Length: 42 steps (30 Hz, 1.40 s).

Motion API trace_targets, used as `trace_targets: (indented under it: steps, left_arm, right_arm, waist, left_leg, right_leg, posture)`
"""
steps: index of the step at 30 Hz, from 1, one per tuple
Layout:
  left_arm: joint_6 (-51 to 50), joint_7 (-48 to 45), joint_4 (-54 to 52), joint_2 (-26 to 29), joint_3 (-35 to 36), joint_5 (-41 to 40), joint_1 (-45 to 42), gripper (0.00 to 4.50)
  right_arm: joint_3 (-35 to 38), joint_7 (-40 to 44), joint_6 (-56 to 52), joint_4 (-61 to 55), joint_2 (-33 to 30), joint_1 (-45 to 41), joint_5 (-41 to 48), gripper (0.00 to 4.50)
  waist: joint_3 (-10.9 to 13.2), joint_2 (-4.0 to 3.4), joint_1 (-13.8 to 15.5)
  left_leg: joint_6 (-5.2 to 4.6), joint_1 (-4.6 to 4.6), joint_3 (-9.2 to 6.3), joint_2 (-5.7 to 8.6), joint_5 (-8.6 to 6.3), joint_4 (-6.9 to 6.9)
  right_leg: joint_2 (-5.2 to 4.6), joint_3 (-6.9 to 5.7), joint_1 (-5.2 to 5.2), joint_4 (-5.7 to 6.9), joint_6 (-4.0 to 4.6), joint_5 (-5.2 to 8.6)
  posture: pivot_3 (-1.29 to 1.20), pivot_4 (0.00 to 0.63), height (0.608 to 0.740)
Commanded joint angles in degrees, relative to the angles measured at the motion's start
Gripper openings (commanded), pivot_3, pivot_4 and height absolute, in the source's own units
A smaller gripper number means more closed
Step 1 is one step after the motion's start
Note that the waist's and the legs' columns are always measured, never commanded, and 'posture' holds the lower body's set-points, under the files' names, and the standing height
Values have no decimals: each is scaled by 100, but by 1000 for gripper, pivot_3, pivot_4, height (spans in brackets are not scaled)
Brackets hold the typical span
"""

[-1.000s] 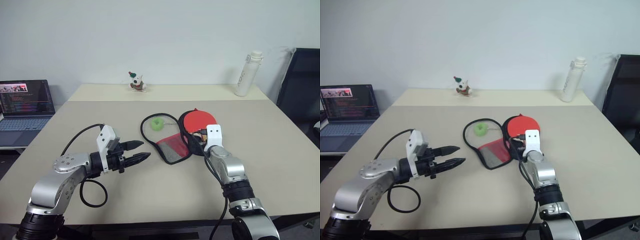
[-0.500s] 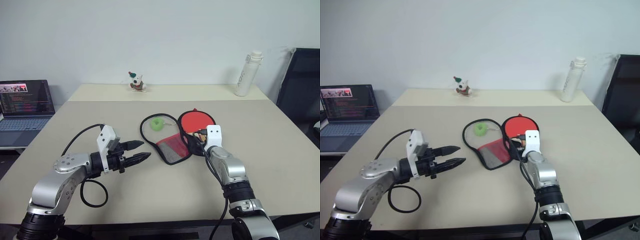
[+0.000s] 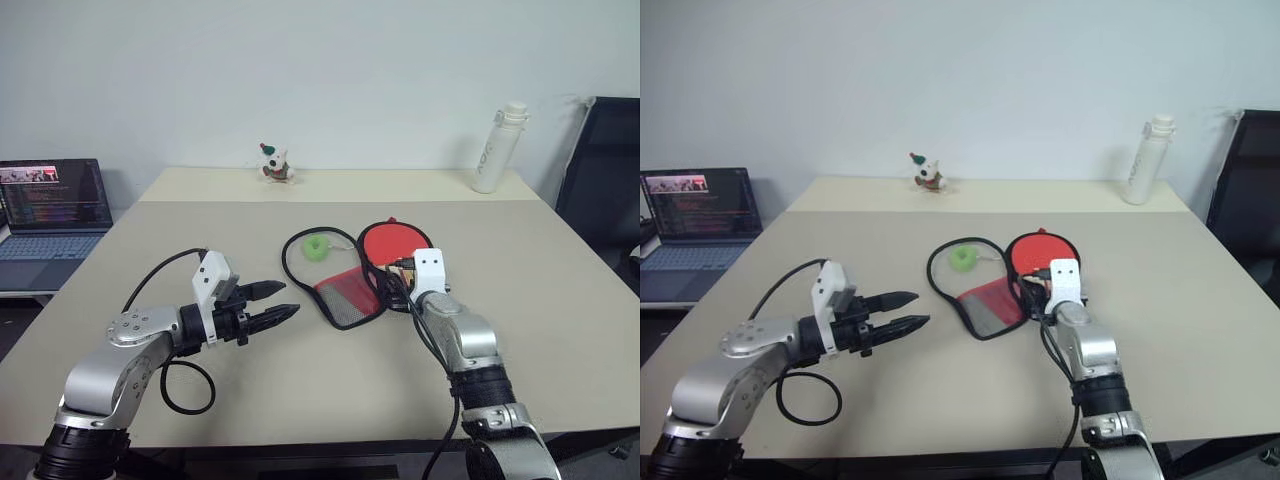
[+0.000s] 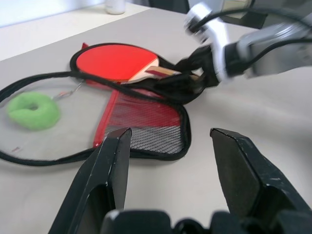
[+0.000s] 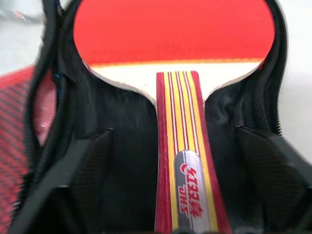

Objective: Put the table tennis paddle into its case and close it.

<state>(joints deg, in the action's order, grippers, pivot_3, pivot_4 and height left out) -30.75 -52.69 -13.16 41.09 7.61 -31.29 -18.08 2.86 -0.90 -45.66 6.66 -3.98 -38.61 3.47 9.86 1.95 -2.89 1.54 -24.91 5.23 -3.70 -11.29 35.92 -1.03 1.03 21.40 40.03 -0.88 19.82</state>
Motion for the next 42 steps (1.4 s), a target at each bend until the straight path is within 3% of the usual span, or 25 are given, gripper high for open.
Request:
trace_targets:
  steps: [1, 2, 5, 11, 22, 31, 42]
  left_arm:
    - [189, 162, 332, -35, -10, 252, -119, 2815]
    - [244, 215, 503, -42, -68, 379, -168, 2815]
    - [427, 291, 981, -117, -242, 676, -335, 2175]
    - [915, 542, 2472, -536, -672, 1373, -1168, 29]
    - [2079, 431, 5066, -1221, -1186, 2291, -2388, 7]
    - [2760, 620, 7037, -1979, -1112, 2572, -3441, 7]
    - [3285, 457, 7812, -2638, -1066, 2789, -4592, 7]
  right_arm:
    - [98, 487, -619, -1265, -398, -77, 319, 4475]
    - [112, 723, -819, -1462, -592, -80, 447, 4475]
    - [292, 1407, -1383, -1877, -1007, -102, 1043, 4500]
    - [270, 2522, -1740, -2345, -2037, 57, 1683, 4500]
    - [165, 3088, -1714, -2704, -2499, 489, 2155, 4500]
    - [188, 3056, -1541, -2630, -2647, 569, 2093, 4500]
    - [575, 3130, -1571, -2722, -3057, 850, 2223, 4500]
  waist:
    - [0, 0, 8]
    - [0, 1, 19]
    - [-1, 1, 39]
    - [-1, 3, 120]
    - [0, 6, 109]
    - [0, 7, 192]
    - [3, 11, 259]
  left_leg:
    - [0, 1, 0, 0, 0, 0]
    - [0, 1, -2, 0, 0, -1]
    - [-3, 1, -4, 0, -1, 1]
    - [-23, 0, -4, 2, -13, 2]
    - [-11, -1, 0, 1, -5, 4]
    - [-13, -1, -7, 8, -5, 14]
    - [-4, -12, -4, 11, 0, 16]
  right_leg:
    - [0, 0, 0, 0, 0, 0]
    - [0, -3, -1, 1, 0, 0]
    - [0, -5, -3, 0, 0, 0]
    - [1, -8, -3, -2, 0, 0]
    - [5, -3, 1, -4, 0, 0]
    - [1, -16, -10, -2, -1, 0]
    - [2, -15, 0, -7, -1, 0]
  posture:
    - [0, 150, 740]
    - [0, 150, 740]
    - [0, 150, 740]
    - [0, 150, 740]
    - [0, 150, 740]
    - [0, 150, 740]
    - [0, 150, 740]
